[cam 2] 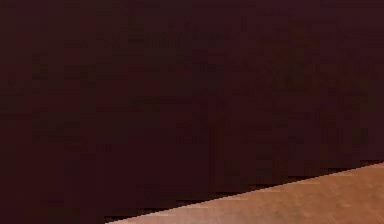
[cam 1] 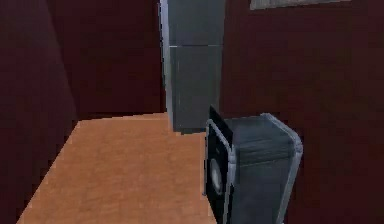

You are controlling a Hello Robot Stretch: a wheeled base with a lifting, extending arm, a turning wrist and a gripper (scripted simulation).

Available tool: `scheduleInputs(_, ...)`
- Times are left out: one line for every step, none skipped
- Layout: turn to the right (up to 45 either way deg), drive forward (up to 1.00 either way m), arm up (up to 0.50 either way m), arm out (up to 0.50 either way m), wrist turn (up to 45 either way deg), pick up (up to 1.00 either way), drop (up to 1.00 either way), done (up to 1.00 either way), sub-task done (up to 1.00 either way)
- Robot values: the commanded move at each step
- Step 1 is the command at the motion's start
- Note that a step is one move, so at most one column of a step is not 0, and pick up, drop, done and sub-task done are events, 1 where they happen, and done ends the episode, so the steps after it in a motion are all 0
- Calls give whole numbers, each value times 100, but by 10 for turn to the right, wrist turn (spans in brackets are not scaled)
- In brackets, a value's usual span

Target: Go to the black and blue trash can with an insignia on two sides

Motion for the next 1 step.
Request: scheduleInputs(150, 0, 0, 0, 0, 0, 0, 0, 0)
